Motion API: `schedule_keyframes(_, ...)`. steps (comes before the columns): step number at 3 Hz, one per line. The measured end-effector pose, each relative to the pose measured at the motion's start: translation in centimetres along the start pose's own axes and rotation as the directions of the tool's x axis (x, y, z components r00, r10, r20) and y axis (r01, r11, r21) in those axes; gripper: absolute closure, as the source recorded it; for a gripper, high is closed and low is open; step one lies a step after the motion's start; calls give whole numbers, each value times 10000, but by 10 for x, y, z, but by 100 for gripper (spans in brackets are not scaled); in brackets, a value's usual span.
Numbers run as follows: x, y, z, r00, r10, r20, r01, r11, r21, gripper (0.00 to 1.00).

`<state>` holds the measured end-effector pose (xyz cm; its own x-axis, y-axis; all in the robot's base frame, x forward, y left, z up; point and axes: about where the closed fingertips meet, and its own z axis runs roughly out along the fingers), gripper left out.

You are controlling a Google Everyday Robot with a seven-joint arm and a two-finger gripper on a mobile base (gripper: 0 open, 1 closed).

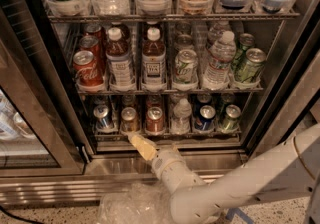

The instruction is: Pick coke can from bottom shelf of fridge

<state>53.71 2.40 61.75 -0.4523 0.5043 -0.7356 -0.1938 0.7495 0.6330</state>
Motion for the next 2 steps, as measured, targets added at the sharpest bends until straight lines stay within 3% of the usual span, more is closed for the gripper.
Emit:
schedule_keyframes(1,16,31,13,9961,-513,712,501,9986,187,0)
schedule_keyframes(2,-1,23,10,9859,-964,1365,854,9927,847,0)
